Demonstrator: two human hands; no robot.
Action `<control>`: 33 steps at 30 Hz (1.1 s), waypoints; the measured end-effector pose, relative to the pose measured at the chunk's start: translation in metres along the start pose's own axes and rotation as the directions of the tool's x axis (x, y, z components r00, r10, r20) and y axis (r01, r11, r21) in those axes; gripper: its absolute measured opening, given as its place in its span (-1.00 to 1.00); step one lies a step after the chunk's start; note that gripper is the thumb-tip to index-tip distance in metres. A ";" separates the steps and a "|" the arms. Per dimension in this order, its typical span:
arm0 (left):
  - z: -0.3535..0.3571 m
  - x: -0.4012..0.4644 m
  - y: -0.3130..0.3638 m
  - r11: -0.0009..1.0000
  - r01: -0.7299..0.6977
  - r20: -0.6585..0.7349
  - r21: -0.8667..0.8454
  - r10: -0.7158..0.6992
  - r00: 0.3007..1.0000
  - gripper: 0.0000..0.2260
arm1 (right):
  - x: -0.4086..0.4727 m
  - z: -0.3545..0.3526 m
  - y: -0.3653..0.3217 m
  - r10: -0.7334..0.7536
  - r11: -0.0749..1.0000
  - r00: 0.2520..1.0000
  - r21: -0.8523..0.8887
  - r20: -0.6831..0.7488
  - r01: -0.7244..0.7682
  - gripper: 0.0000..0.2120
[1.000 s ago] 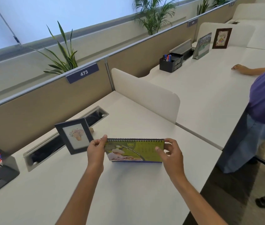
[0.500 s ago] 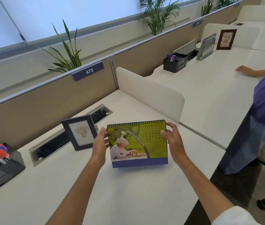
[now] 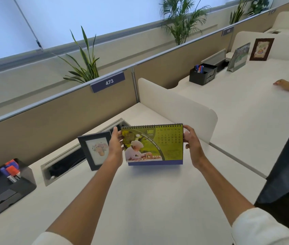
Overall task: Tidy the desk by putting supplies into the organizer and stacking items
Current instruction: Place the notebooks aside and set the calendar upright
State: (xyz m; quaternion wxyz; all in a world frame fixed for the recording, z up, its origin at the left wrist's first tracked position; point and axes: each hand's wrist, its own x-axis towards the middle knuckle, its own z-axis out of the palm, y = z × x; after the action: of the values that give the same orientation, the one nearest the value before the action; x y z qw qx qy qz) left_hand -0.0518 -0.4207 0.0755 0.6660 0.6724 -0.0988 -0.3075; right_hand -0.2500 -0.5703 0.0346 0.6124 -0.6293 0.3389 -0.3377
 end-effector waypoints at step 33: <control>0.028 0.091 -0.033 0.983 0.035 -0.134 -0.183 -0.060 0.989 -0.71 | 0.071 0.040 0.057 0.075 0.992 0.994 0.111 -0.075 -0.066 -0.15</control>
State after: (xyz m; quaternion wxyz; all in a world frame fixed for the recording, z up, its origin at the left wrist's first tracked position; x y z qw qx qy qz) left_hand -0.0037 -0.4900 0.0206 0.7216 0.6316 -0.0077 -0.2834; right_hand -0.1789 -0.6098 -0.0221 0.6434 -0.5690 0.3660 -0.3582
